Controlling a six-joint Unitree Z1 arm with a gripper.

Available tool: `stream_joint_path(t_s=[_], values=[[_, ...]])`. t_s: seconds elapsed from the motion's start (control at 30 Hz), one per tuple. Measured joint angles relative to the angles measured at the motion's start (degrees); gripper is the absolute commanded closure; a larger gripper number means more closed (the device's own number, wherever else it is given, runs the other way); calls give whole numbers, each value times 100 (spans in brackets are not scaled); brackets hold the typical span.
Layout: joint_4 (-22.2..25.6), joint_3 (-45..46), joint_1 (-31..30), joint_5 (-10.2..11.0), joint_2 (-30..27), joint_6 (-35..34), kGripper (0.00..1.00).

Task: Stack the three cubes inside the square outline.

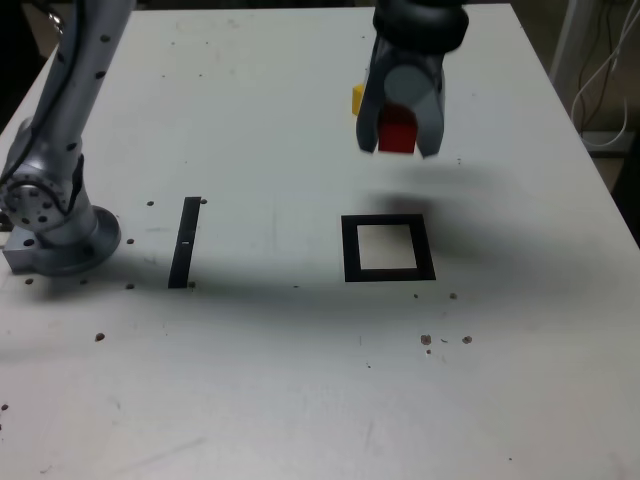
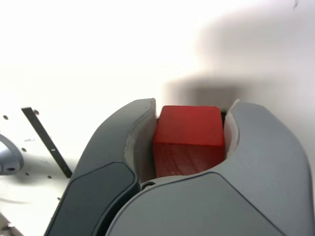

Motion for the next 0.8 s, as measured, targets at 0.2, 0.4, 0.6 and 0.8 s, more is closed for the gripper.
stream_joint_path(t_s=[0.2, 0.4, 0.6, 0.8], values=[[-1044, 1173, -154, -525, -319, -70, 60], [-1695, 1996, -333, -543, -427, -386, 60], [-1828, 2234, -543, -424, -512, -751, 60], [-1830, 2252, -759, -393, -511, -940, 60]])
